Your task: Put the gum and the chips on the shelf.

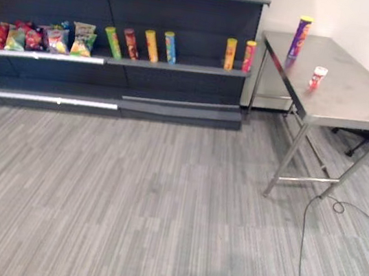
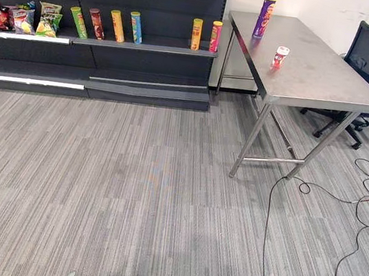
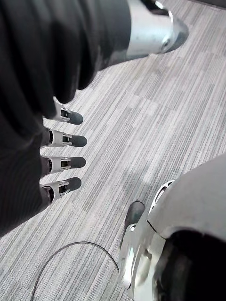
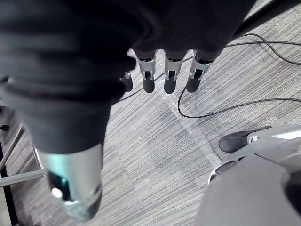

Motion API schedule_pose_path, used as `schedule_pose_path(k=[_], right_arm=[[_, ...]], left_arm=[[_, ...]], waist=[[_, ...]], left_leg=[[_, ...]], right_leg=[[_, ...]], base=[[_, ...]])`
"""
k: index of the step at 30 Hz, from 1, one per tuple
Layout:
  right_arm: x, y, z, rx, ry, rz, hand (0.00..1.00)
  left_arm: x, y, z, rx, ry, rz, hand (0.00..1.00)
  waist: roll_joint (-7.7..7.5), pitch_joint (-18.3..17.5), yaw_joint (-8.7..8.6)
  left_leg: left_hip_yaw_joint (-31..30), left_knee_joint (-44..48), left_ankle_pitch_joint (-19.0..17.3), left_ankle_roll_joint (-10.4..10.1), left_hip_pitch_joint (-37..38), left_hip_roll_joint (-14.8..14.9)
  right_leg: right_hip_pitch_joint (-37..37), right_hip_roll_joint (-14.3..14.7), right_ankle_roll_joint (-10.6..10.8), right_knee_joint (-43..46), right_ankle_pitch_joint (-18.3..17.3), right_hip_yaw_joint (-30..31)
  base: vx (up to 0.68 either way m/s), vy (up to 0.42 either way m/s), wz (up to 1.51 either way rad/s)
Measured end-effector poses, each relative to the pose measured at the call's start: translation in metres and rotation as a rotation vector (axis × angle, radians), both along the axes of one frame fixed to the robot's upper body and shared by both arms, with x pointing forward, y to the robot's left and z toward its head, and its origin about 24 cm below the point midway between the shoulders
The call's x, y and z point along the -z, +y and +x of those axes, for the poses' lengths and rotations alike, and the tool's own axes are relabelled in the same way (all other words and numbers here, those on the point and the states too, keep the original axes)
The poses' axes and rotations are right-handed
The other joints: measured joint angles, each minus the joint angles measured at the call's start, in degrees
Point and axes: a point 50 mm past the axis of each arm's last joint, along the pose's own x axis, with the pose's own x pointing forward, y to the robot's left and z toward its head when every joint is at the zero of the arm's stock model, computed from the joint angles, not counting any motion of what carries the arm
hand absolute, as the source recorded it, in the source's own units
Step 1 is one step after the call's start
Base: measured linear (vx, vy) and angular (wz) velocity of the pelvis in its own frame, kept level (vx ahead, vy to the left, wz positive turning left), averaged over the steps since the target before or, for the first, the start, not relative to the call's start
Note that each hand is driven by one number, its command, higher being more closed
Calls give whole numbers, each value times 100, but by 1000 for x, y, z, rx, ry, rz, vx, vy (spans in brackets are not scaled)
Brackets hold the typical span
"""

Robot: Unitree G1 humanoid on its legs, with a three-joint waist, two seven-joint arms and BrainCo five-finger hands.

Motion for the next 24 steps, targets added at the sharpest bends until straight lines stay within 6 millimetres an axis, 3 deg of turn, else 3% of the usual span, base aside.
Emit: schedule_pose_path(k=[7, 24], right_arm=[[-1, 3, 10, -3, -27, 5, 0], [0, 4, 8, 36, -60, 58, 0]], left_arm=[[-1, 2, 6, 10, -38, 1, 0], [0, 1, 3, 0, 8, 21, 0]], waist=[[-24, 172, 8], [-40, 234, 9]], left_leg=[[149, 2, -61, -97, 231, -8], [286, -106, -32, -46, 283, 22]], right_leg=[[207, -11, 137, -52, -17, 32], [177, 33, 92, -74, 9, 117]], base=[[6, -8, -6], [-56, -23, -4]])
